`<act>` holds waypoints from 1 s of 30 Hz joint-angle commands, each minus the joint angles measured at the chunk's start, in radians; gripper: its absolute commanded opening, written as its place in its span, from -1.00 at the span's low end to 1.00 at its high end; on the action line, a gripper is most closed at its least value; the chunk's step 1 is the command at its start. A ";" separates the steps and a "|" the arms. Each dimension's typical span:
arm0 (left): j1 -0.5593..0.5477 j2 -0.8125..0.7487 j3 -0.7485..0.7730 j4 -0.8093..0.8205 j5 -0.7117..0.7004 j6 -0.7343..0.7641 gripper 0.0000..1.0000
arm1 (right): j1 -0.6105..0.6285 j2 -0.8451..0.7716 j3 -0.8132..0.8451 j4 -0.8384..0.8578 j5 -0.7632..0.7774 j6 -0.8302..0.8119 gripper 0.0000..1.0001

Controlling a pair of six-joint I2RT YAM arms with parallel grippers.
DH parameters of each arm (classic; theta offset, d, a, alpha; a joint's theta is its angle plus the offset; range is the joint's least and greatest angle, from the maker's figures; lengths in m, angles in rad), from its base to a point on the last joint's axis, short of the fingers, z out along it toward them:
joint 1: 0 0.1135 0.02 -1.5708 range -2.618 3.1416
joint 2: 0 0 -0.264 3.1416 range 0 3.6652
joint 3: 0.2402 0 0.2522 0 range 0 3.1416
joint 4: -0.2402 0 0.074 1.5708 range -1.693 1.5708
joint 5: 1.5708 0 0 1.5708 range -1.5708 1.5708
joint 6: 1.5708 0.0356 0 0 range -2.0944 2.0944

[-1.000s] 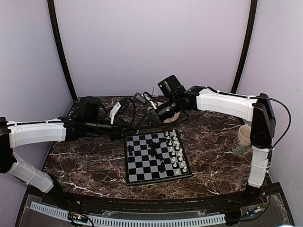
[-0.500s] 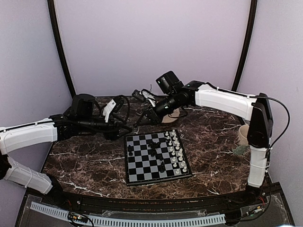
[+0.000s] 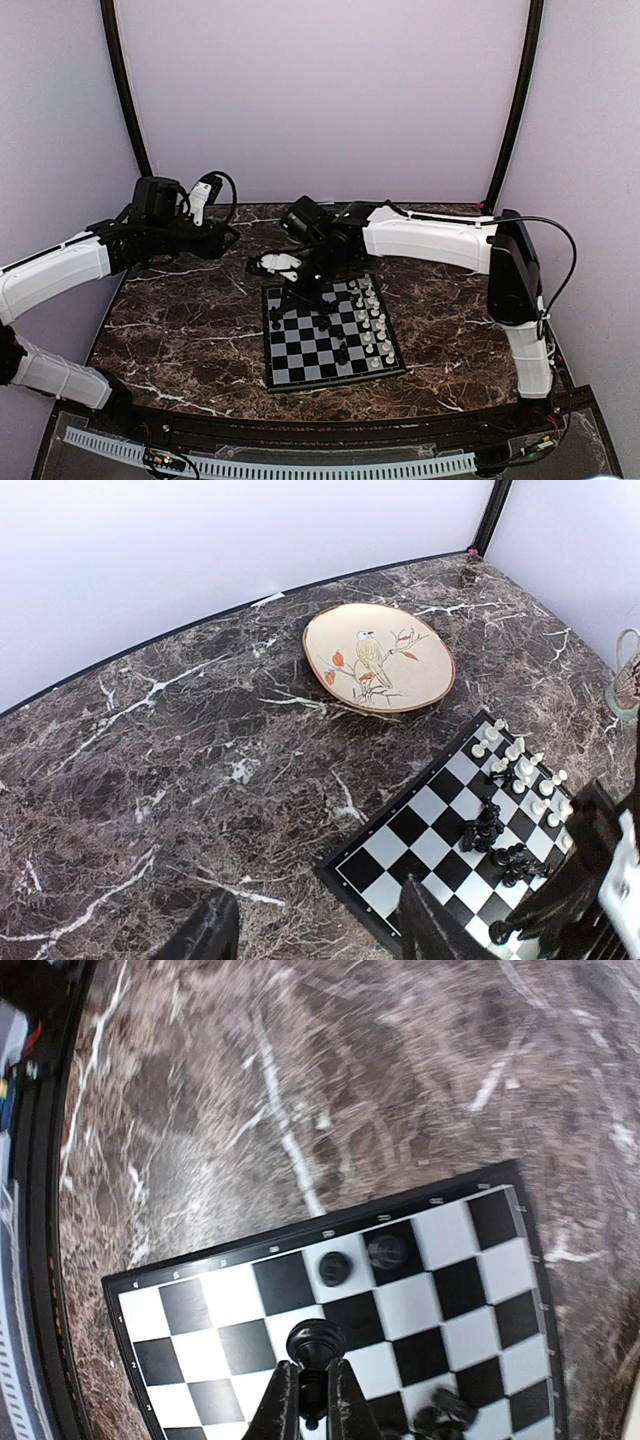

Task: Set up the chess pieces on the board
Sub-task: Place the bishop on c8.

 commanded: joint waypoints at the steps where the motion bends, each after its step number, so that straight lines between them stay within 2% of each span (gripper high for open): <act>1: 0.002 -0.062 -0.022 0.002 -0.039 -0.013 0.14 | 0.073 0.066 0.062 -0.085 0.078 -0.083 -0.94; 9: 0.001 -0.055 -0.021 0.004 -0.013 -0.013 0.13 | 0.133 0.157 0.138 -0.139 0.122 -0.102 -0.93; 30: 0.001 -0.041 -0.021 0.002 0.014 -0.015 0.14 | 0.168 0.219 0.175 -0.181 0.120 -0.117 -0.85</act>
